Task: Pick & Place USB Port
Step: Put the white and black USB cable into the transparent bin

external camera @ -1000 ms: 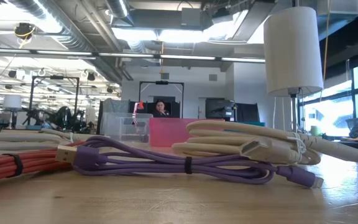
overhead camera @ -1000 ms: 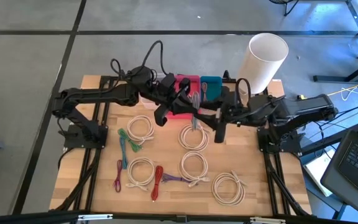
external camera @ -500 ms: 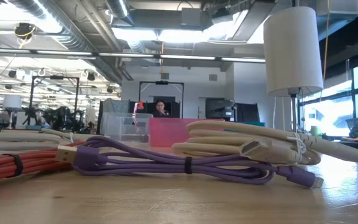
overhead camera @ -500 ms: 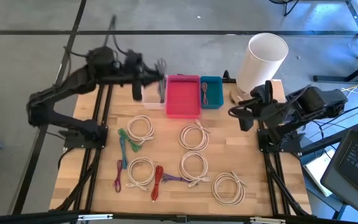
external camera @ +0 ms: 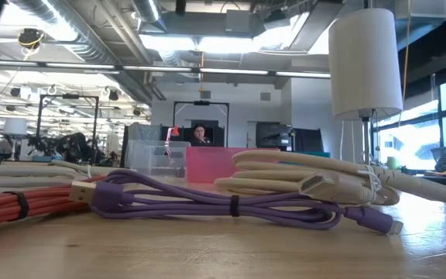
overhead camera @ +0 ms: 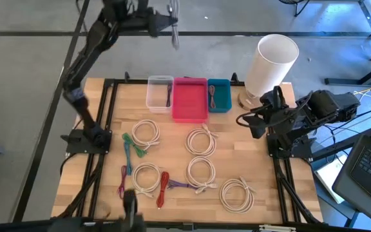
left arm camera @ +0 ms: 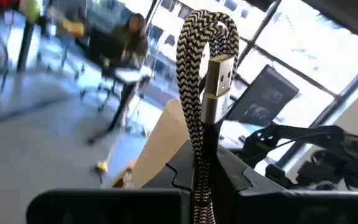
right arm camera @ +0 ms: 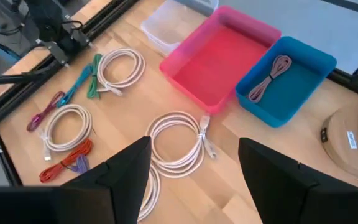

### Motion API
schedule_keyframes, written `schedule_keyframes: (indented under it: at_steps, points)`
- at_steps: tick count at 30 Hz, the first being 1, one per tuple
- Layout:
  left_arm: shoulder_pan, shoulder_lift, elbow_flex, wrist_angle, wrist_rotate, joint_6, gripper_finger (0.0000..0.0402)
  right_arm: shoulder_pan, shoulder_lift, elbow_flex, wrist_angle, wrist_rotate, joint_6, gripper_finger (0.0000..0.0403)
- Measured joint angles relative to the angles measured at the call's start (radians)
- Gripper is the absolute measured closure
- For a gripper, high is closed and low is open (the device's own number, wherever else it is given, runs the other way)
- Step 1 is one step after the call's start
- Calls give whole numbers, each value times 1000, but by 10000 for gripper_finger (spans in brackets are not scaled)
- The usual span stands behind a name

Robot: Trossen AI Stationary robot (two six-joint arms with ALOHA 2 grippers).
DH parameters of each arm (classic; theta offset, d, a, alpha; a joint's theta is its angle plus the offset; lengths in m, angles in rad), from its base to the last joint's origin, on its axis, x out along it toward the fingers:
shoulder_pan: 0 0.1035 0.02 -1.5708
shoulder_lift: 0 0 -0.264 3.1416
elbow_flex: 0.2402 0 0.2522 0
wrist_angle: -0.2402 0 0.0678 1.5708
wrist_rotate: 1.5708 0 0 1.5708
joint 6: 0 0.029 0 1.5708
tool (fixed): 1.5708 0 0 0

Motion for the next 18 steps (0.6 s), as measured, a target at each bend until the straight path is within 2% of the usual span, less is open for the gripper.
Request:
schedule_keyframes:
  at_steps: [3,5,10,13,16,18]
  points:
    - [27,94,115,-200,-3,45,386,0,0,-16,-12,-1,14,158]
    - [34,119,122,-342,-63,99,386,0,0,-37,-15,-3,17,158]
    - [30,120,50,-682,-357,244,387,0,0,-97,-4,-10,20,158]
    - [23,121,7,-830,-526,271,387,0,1,-128,-1,-11,22,158]
    - [10,120,-21,-907,-637,273,387,0,1,-152,-2,-10,67,158]
    - [-3,119,-51,-906,-657,266,387,0,1,-165,-4,-10,86,158]
